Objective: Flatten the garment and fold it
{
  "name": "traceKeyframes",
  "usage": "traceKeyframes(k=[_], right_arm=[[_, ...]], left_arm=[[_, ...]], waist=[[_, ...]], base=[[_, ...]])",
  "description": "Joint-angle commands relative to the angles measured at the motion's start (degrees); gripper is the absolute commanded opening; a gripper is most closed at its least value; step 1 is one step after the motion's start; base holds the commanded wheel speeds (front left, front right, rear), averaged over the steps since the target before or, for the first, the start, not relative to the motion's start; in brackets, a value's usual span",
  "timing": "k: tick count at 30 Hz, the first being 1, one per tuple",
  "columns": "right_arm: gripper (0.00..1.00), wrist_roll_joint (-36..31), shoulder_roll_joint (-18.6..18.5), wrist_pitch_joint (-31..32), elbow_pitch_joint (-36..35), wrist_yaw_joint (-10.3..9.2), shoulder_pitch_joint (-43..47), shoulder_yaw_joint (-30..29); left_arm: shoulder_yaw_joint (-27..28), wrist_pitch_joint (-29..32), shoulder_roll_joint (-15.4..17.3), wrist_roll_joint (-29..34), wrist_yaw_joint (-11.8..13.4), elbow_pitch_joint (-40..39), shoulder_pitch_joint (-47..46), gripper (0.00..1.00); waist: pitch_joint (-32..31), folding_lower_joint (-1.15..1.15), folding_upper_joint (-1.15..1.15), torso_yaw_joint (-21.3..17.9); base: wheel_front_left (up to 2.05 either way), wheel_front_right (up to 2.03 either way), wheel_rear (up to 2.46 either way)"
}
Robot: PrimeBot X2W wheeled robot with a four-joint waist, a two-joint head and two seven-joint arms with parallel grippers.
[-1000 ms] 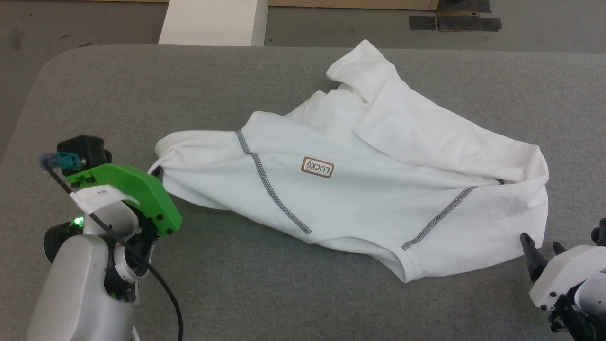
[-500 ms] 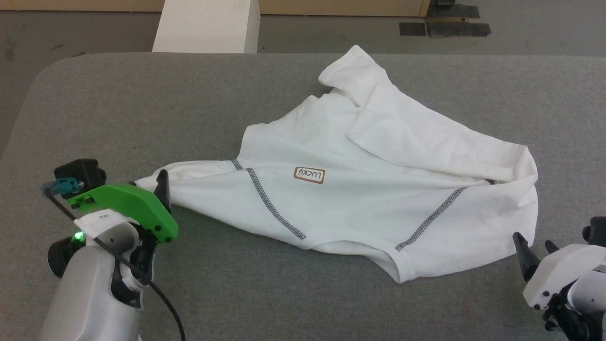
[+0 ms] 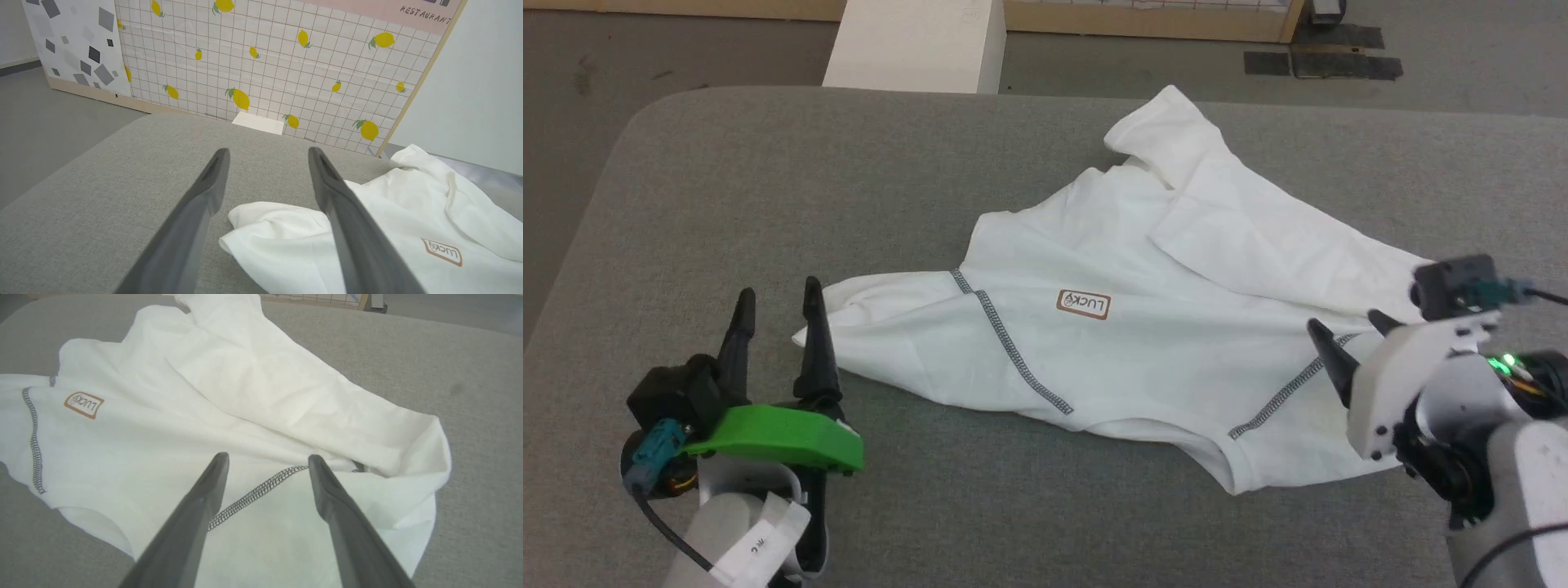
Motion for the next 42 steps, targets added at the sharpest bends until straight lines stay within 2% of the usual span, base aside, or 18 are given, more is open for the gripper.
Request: traceKeyframes(k=[1, 10, 16, 21, 22, 23, 24, 31, 42], right_arm=[[1.00, -1.22, -1.07, 1.33, 0.98, -0.09, -3.12, 2.36], [1.00, -6.33, -4.23, 8.69, 16.46, -0.09, -22.81, 15.78], [1.00, -6.03, -7.93, 14.78, 25.03, -0.09, -28.67, 25.69], [1.00, -2.21, -11.99, 20.09, 27.31, -0.09, -29.80, 32.61], [0.39, -1.20, -12.96, 20.82, 27.34, -0.09, -29.93, 33.38], [0.16, -0.30, -13.61, 20.92, 27.16, -0.09, -30.11, 33.56], [0.00, 0.61, -14.32, 20.65, 26.85, -0.09, -30.41, 33.43], [0.00, 1.15, -16.84, 17.33, 26.36, -0.09, -34.43, 27.31], [0.00, -7.75, -17.44, 11.46, 28.46, -0.09, -43.39, 15.85]], left_arm=[[-0.30, -1.06, -0.74, 0.54, -0.42, 0.16, 0.45, 1.00], [-3.50, -2.71, -4.26, 1.42, -1.26, 1.58, -3.98, 1.00], [-4.88, -3.45, -6.29, 1.51, -1.67, 2.94, -5.98, 1.00], [-5.66, -3.84, -7.22, 1.14, -2.43, 4.53, -6.79, 1.00], [-5.75, -3.92, -7.40, 1.09, -2.54, 4.79, -6.94, 1.00], [-5.85, -3.96, -7.55, 1.03, -2.60, 5.03, -7.04, 1.00], [-5.98, -4.02, -7.70, 1.01, -2.73, 5.26, -7.21, 1.00], [-7.05, -4.31, -8.67, 0.89, -3.82, 6.04, -8.61, 1.00], [-9.50, -4.45, -9.91, 0.20, -4.74, 7.56, -10.43, 1.00]], waist=[[0.85, 0.00, 0.53, 0.86], [6.94, 0.00, 0.53, 6.02], [10.69, 0.00, 0.53, 9.62], [12.17, 0.00, 0.53, 11.53], [12.36, 0.00, 0.53, 11.83], [12.57, 0.00, 0.53, 12.10], [12.80, 0.00, 0.53, 12.40], [14.66, 0.00, 0.53, 14.61], [18.45, 0.00, 0.53, 18.48]], base=[[0.00, 0.00, 0.00], [0.00, 0.00, 0.00], [0.00, 0.00, 0.00], [0.00, 0.00, 0.00], [0.00, 0.00, 0.00], [0.00, 0.00, 0.00], [0.00, 0.00, 0.00], [0.00, 0.00, 0.00], [0.00, 0.00, 0.00]])
